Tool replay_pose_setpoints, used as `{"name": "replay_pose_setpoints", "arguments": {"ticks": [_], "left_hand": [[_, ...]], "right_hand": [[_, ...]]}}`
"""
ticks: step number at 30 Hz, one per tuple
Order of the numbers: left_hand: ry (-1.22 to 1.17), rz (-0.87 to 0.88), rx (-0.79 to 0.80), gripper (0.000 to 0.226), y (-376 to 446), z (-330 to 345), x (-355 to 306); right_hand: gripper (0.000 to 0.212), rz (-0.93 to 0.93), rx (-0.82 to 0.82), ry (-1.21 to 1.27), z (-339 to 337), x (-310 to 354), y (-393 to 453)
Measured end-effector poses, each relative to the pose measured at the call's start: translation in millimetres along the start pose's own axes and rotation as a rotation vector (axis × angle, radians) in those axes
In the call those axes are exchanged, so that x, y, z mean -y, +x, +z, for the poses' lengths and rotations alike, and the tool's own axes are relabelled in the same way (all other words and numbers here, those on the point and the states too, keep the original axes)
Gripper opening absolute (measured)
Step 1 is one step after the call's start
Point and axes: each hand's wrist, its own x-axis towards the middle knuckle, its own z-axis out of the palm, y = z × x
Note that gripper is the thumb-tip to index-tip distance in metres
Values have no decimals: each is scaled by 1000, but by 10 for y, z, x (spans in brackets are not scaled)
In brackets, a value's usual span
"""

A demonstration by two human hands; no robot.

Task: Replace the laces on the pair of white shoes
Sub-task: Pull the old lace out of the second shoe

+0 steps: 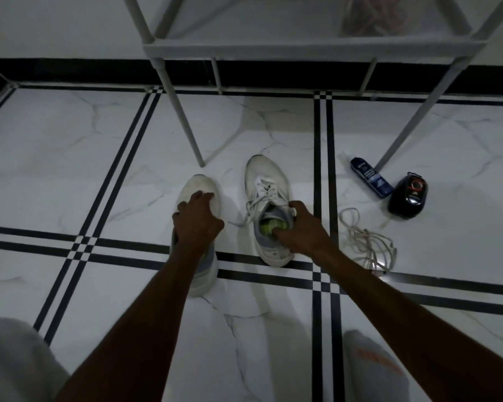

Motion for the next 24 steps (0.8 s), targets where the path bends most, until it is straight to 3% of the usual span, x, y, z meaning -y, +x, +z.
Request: {"name": "replay_pose_setpoints", "arguments": {"ticks": [6,10,13,16,19,24], "left_hand": [[171,108,-169,59,34,91,4],[-235,205,-291,20,-71,195,-183],[-403,335,-202,11,-98,227,-319],[-444,375,-62,19,-101,244,-373],[-468,351,-84,11,-109,269,-358],[-430,239,-128,6,-134,188,-310]], "right_hand": [[70,17,13,47,197,-37,-185],[70,54,-21,11,206,-88,-108],[60,-48,-152,-109,89,-92,8],[31,-244,-80,-112,-25,-63,122],[16,-250,-45,-43,-111,15,135],[19,-163,47,-29,-312,58,134]]}}
